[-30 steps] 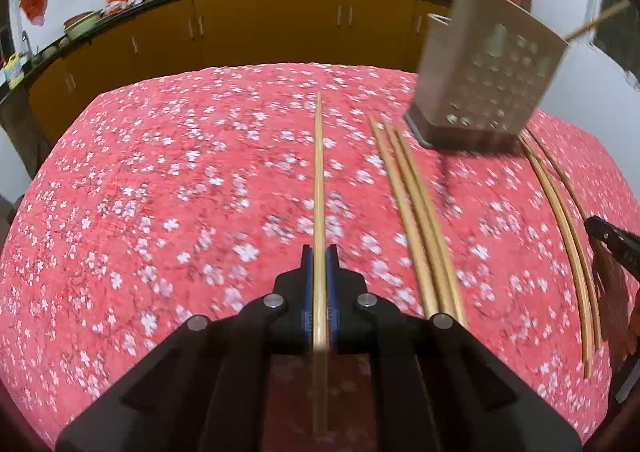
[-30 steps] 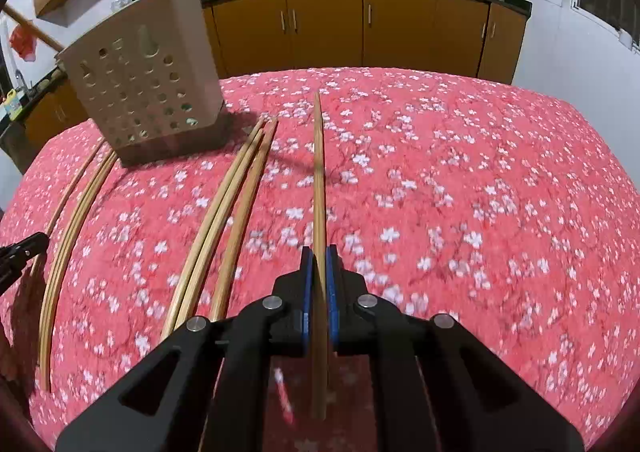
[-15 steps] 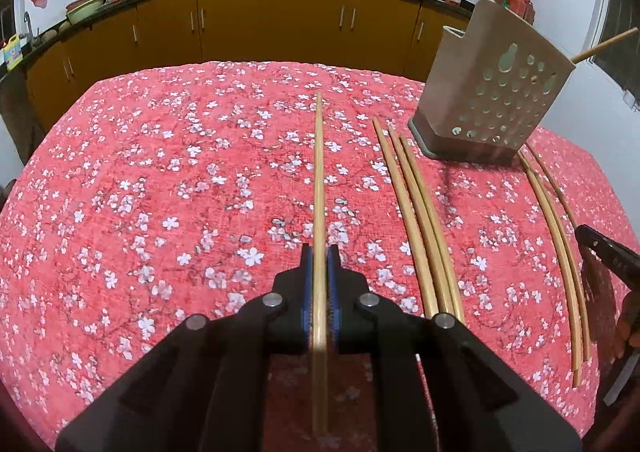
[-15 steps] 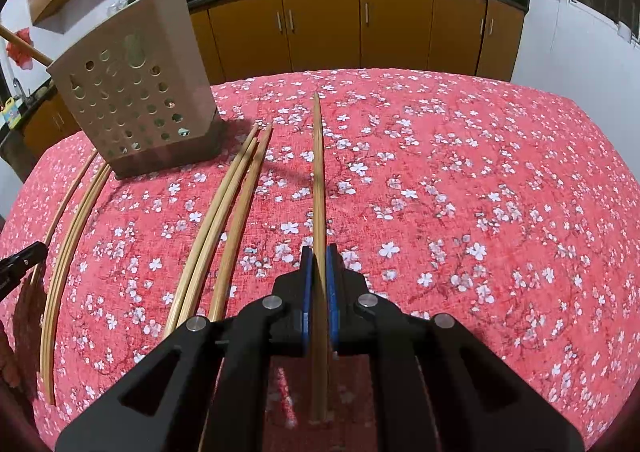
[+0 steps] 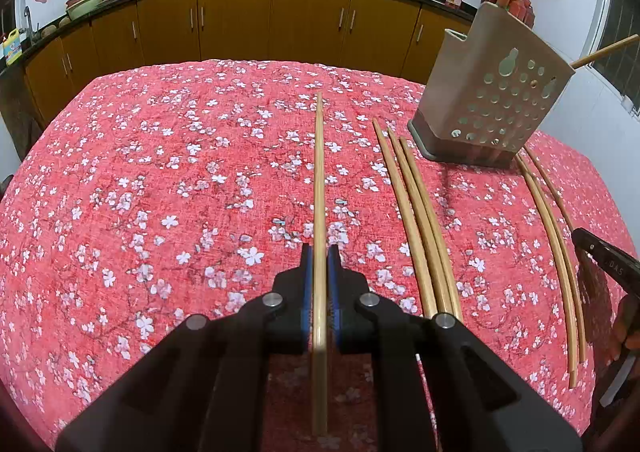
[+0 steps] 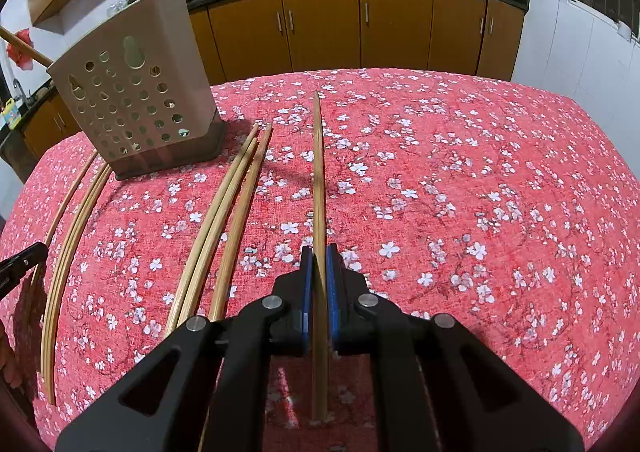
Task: Organize utensils
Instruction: 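Lift the held chopsticks upright with both tools, then carry both held chopsticks over the opening of the beige holder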
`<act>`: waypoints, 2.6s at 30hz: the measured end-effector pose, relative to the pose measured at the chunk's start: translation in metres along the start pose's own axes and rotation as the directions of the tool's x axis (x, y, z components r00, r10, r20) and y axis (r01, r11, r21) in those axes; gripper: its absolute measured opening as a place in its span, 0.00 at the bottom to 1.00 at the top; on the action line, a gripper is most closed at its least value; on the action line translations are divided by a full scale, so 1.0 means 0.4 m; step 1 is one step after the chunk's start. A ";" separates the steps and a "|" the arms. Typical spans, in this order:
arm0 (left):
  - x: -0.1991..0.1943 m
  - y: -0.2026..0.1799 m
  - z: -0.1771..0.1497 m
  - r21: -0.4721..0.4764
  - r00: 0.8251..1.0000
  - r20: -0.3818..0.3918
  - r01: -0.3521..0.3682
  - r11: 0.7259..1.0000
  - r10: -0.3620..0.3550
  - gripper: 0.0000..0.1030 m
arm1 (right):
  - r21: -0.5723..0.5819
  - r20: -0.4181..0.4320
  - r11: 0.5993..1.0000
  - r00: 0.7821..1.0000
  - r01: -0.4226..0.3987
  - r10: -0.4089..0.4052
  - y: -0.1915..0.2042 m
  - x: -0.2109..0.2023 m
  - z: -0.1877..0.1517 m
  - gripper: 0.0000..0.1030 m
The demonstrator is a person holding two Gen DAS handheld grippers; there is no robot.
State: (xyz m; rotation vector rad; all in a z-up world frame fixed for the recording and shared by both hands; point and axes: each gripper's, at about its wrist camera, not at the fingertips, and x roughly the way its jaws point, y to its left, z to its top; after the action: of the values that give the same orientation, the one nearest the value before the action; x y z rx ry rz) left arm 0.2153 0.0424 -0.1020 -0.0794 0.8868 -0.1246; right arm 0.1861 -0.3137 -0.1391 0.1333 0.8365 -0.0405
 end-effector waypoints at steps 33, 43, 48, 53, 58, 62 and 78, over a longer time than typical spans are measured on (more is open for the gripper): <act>-0.027 -0.027 -0.034 0.040 0.999 -0.006 -0.051 0.998 0.052 0.08 | 0.011 -0.002 1.000 1.000 -0.021 0.021 -0.001 -0.018 -0.011 0.07; -0.107 -0.021 -0.018 0.039 1.000 0.012 -0.015 0.999 0.015 0.08 | 0.015 0.122 0.999 0.992 -0.039 0.037 -0.014 -0.160 0.012 0.07; -0.188 -0.035 0.013 0.057 0.995 0.097 -0.003 0.998 -0.002 0.08 | 0.016 0.215 0.999 0.976 -0.039 0.035 -0.022 -0.240 0.044 0.07; -0.271 -0.040 0.054 0.062 0.980 0.198 0.008 0.998 -0.020 0.08 | 0.003 0.297 0.999 0.954 -0.044 0.041 -0.012 -0.301 0.074 0.07; -0.350 -0.056 0.089 0.056 0.955 0.294 0.022 0.998 -0.037 0.08 | -0.003 0.369 0.998 0.928 -0.056 0.053 -0.001 -0.351 0.099 0.07; -0.378 -0.063 0.112 0.053 0.941 0.335 0.026 0.998 -0.042 0.08 | -0.007 0.397 0.998 0.916 -0.057 0.055 0.004 -0.370 0.101 0.07; -0.514 -0.163 0.177 0.172 0.876 0.422 0.178 0.969 -0.235 0.07 | -0.065 0.589 0.971 0.776 -0.232 0.225 0.047 -0.577 0.205 0.07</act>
State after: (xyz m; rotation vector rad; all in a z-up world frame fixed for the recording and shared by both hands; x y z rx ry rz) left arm 0.1368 0.0083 0.1080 -0.0786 0.4117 -0.3509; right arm 0.0937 -0.3097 0.0884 0.2190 0.1817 0.1396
